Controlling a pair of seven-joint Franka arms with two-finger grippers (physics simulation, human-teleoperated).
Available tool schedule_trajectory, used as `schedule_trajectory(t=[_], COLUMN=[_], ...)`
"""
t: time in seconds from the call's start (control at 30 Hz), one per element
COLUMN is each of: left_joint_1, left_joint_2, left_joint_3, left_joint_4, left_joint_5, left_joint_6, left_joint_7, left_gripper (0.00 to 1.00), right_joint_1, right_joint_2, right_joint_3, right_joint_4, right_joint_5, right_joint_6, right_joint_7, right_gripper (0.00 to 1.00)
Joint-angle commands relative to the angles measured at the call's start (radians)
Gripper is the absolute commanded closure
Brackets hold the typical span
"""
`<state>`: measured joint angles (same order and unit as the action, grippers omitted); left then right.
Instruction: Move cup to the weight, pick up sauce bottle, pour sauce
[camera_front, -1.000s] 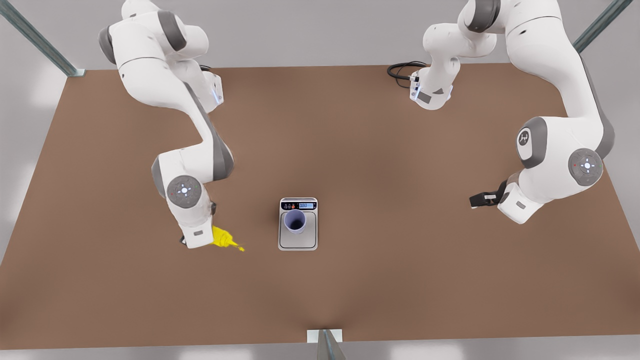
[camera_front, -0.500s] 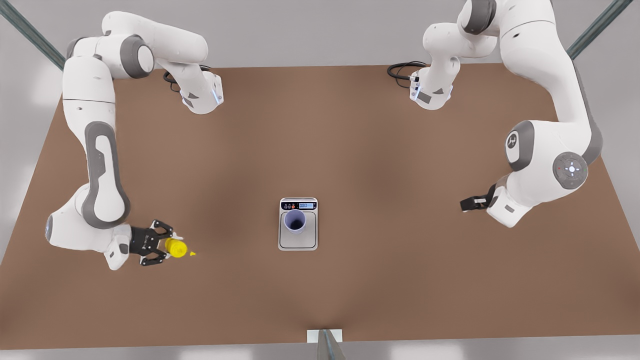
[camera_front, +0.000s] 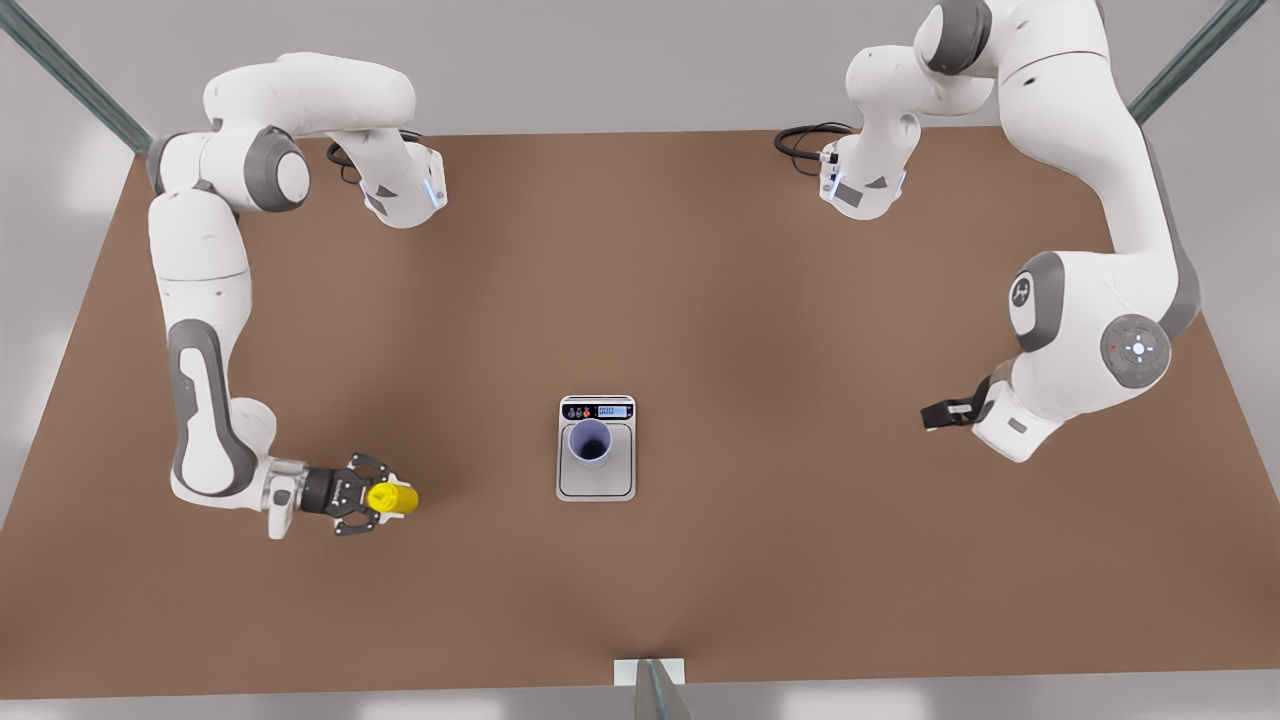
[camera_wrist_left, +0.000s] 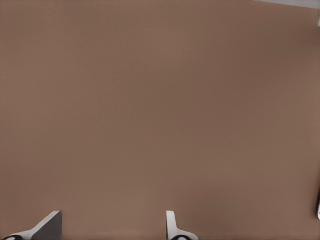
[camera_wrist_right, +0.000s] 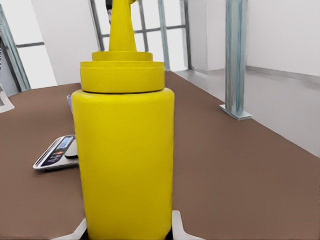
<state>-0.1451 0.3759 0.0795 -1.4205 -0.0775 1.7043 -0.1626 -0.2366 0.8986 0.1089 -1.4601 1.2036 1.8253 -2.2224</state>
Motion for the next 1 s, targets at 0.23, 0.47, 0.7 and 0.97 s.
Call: schedule_trajectory(t=[0.23, 0.47, 0.7, 0.97], left_joint_1=[-0.001, -0.001, -0.001, -0.001], left_joint_2=[-0.002, 0.001, 0.001, 0.0], left_joint_3=[0.0, -0.001, -0.001, -0.001], left_joint_4=[0.0, 0.0, 0.0, 0.0], left_joint_5=[0.001, 0.001, 0.001, 0.001], left_joint_6=[0.0, 0.0, 0.002, 0.0], left_joint_7=[-0.002, -0.002, 0.0, -0.002], left_gripper=[0.0, 0.0, 0.0, 0.0], right_joint_1=[0.011, 0.019, 0.02, 0.02], right_joint_2=[0.036, 0.079, 0.085, 0.085], right_joint_3=[0.006, 0.006, 0.006, 0.006], right_joint_4=[0.0, 0.003, 0.003, 0.003], right_joint_5=[0.031, 0.067, 0.074, 0.074], right_joint_6=[0.009, 0.008, 0.008, 0.002], right_joint_7=[-0.06, -0.097, -0.094, -0.091], right_gripper=[0.39, 0.39, 0.33, 0.29])
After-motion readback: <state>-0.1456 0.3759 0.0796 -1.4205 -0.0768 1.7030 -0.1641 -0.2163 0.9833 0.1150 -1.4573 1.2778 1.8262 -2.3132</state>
